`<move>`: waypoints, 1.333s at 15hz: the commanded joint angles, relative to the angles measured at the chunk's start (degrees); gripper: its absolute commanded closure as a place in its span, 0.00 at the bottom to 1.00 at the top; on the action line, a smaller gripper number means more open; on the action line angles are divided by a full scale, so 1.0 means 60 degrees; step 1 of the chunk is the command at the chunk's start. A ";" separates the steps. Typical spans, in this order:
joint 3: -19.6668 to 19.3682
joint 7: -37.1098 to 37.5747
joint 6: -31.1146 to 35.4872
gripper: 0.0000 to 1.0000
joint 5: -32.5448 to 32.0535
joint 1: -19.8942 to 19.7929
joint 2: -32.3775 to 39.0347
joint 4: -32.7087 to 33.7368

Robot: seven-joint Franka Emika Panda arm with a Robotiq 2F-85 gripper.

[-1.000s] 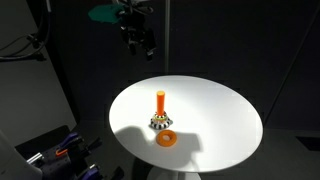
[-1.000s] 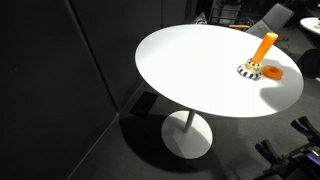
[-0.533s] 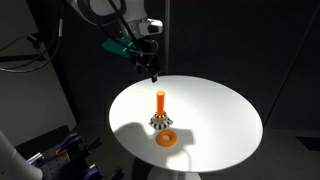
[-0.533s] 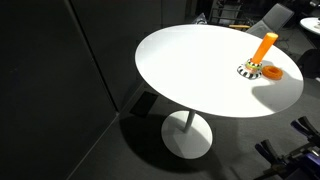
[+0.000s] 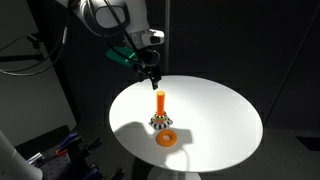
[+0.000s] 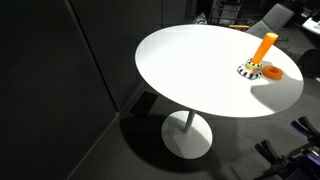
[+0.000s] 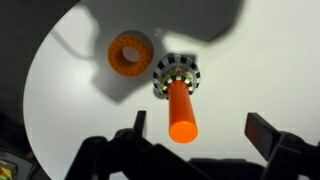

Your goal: Remove the small striped ring from the stake

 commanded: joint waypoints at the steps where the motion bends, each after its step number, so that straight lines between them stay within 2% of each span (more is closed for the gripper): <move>1: 0.0122 0.0221 0.0214 0.00 -0.0205 -0.0134 0.0187 -0.0005; 5: 0.0100 0.0237 0.0809 0.00 -0.0190 -0.0143 0.1064 -0.0009; 10: 0.0151 -0.0043 0.2244 0.00 0.0165 -0.0110 0.2146 -0.0156; 20: 0.0695 -0.0300 0.4136 0.00 0.0530 -0.0255 0.3548 -0.0186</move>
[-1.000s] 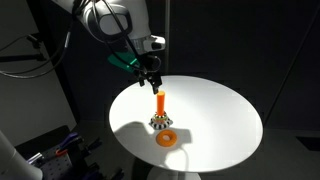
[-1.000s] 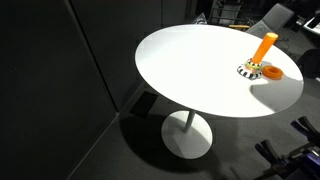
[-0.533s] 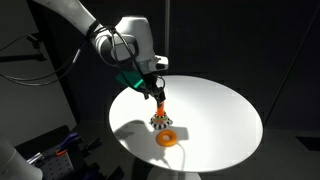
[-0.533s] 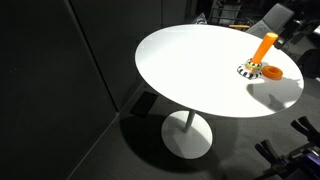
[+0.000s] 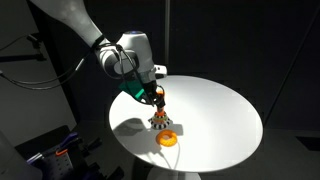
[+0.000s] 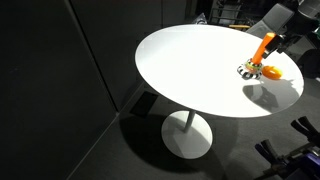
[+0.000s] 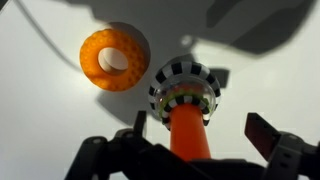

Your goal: Remove the small striped ring from the stake

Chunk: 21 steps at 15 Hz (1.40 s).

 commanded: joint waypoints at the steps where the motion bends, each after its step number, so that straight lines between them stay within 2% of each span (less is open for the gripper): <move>1: 0.0267 -0.0259 0.0550 0.00 0.0180 -0.0241 0.0334 0.0016; 10: 0.0643 -0.0427 0.1494 0.00 0.0162 -0.0760 0.1165 0.0164; 17: 0.1414 -0.0800 0.1568 0.00 0.0452 -0.1533 0.1600 0.0413; 21: 0.1680 -0.0870 0.1554 0.00 0.0468 -0.1719 0.1794 0.0694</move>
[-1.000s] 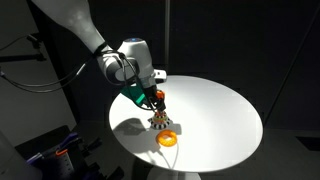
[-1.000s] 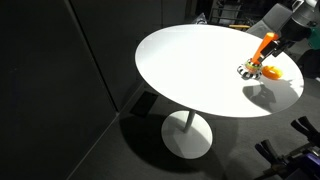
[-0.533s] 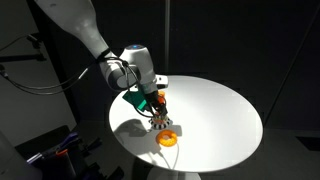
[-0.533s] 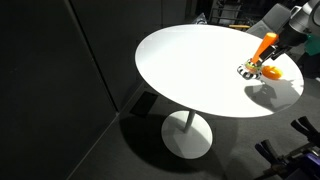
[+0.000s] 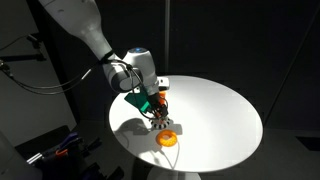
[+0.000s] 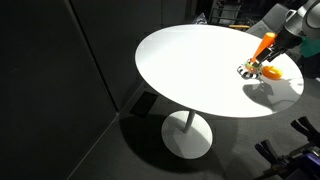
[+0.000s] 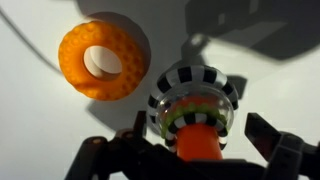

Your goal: Remove the small striped ring from the stake

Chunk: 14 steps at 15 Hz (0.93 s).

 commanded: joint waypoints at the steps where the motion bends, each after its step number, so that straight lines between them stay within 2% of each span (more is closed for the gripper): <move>1: 0.0333 -0.0386 0.0048 0.00 0.0281 -0.0293 0.0265 0.0426; 12: 0.0403 -0.0382 0.0263 0.00 0.0200 -0.0471 0.0631 0.0736; 14: 0.0428 -0.0366 0.0293 0.25 0.0204 -0.0522 0.0656 0.0733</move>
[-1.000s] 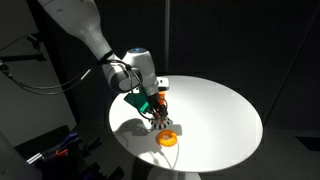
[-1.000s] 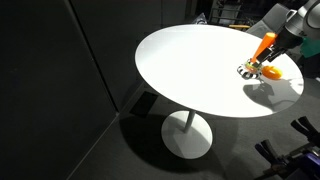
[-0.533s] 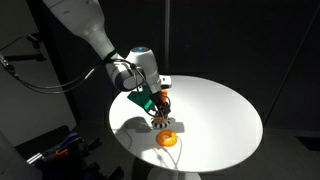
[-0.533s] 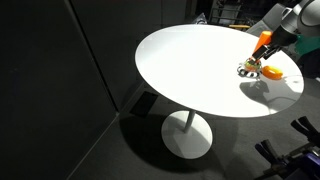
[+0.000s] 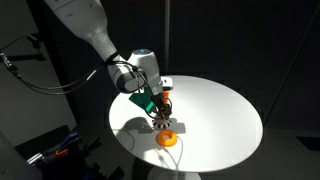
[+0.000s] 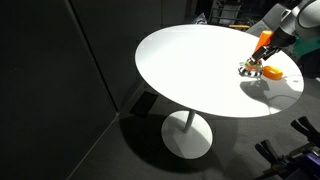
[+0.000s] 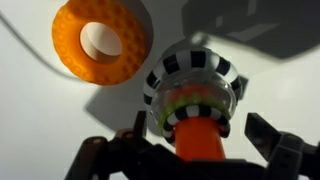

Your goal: Remove the small striped ring from the stake

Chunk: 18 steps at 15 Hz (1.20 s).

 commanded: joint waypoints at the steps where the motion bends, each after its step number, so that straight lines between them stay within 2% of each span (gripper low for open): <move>1: 0.0247 -0.0327 0.0166 0.34 0.0206 -0.0317 0.0160 0.0161; 3: 0.0284 -0.0307 0.0191 0.51 0.0212 -0.0380 0.0145 0.0150; 6: 0.0336 -0.0256 0.0137 0.58 0.0250 -0.0468 -0.0051 0.0107; 12: 0.0309 -0.0079 -0.0090 0.60 0.0371 -0.0490 -0.0581 0.0066; 18: -0.0187 0.0292 -0.0315 0.60 0.0236 -0.0043 -0.1138 0.0046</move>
